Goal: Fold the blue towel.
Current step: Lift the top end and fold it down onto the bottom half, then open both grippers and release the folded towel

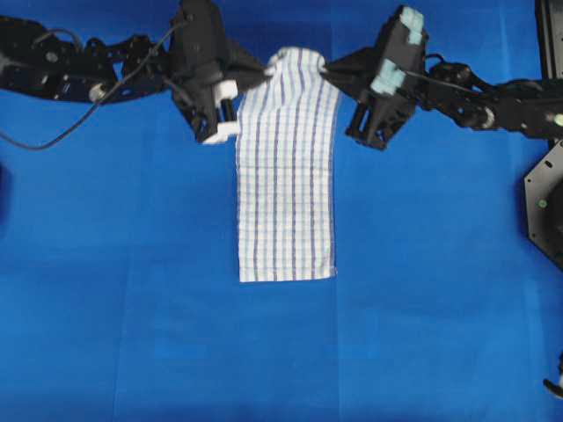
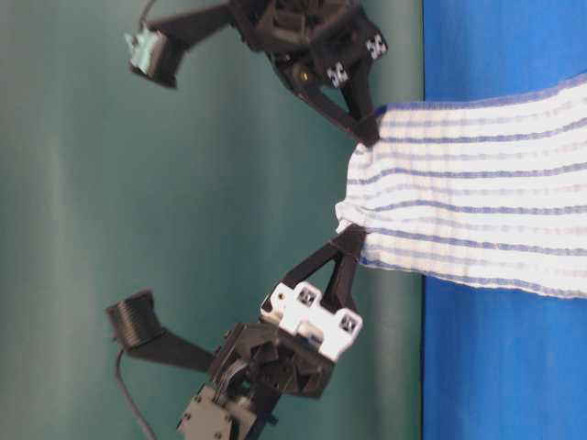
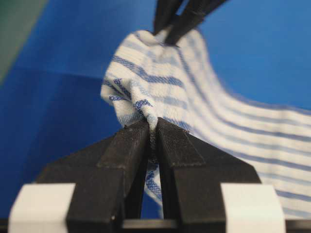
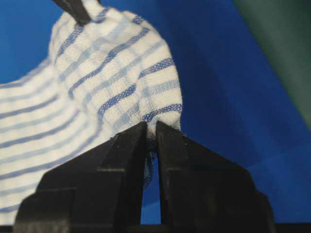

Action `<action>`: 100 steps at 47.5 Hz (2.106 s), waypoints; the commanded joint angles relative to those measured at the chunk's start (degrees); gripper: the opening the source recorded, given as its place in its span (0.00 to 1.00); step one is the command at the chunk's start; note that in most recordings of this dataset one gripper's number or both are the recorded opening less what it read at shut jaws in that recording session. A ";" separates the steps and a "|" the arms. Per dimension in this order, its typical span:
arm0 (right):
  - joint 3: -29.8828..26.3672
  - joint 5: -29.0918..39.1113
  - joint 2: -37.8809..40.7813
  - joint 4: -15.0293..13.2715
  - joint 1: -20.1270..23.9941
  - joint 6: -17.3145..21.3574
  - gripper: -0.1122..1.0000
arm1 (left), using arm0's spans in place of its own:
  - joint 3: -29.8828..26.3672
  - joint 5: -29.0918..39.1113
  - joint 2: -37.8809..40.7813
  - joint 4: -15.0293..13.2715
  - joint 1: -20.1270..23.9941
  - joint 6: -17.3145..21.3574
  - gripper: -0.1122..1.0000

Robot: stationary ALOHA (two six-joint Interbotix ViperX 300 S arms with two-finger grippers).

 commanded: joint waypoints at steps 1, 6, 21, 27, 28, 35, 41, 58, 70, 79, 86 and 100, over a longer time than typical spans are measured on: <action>0.53 -0.26 -3.08 1.05 2.81 0.18 0.10 | 0.35 -0.35 -2.99 0.18 -2.11 -0.26 0.13; 2.11 -0.62 -5.10 3.16 7.38 0.18 0.10 | 1.67 -0.26 -4.57 0.09 -5.19 -0.35 0.13; 3.25 -4.31 -5.98 10.90 21.27 0.18 0.10 | 3.16 -0.70 -5.27 -0.35 -16.52 -2.02 0.13; 3.16 -7.03 -5.45 14.33 26.19 0.18 0.10 | 3.25 -0.79 -4.92 -0.97 -21.01 -2.20 0.13; 3.16 -7.56 -5.27 14.85 26.89 0.18 0.10 | 3.34 -0.79 -4.83 -0.97 -21.53 -2.29 0.13; 2.81 -10.99 -2.99 17.93 30.50 0.09 0.10 | 4.04 -2.29 -4.75 -1.32 -23.47 -4.22 0.13; 1.76 -11.51 -0.53 19.60 31.73 0.09 0.10 | 5.10 -3.60 -4.31 -1.32 -23.73 -5.27 0.13; 0.62 -9.58 1.58 22.15 33.75 0.09 0.10 | 4.57 -5.54 0.26 -1.32 -25.84 -10.63 0.13; -0.35 -8.00 3.52 23.91 34.45 0.09 0.20 | 5.01 -5.80 0.79 -1.32 -27.60 -11.87 0.22; -0.35 -8.35 3.87 25.40 34.45 0.00 0.63 | 5.10 -5.71 0.70 -1.32 -28.21 -12.74 0.71; -0.18 -9.49 2.64 25.31 34.54 -0.79 0.92 | 5.80 -4.92 -0.88 -1.32 -27.86 -11.25 0.93; 1.67 -9.76 -6.59 25.05 34.54 -6.86 0.86 | 7.03 -0.62 -10.11 -1.05 -27.51 -8.09 0.89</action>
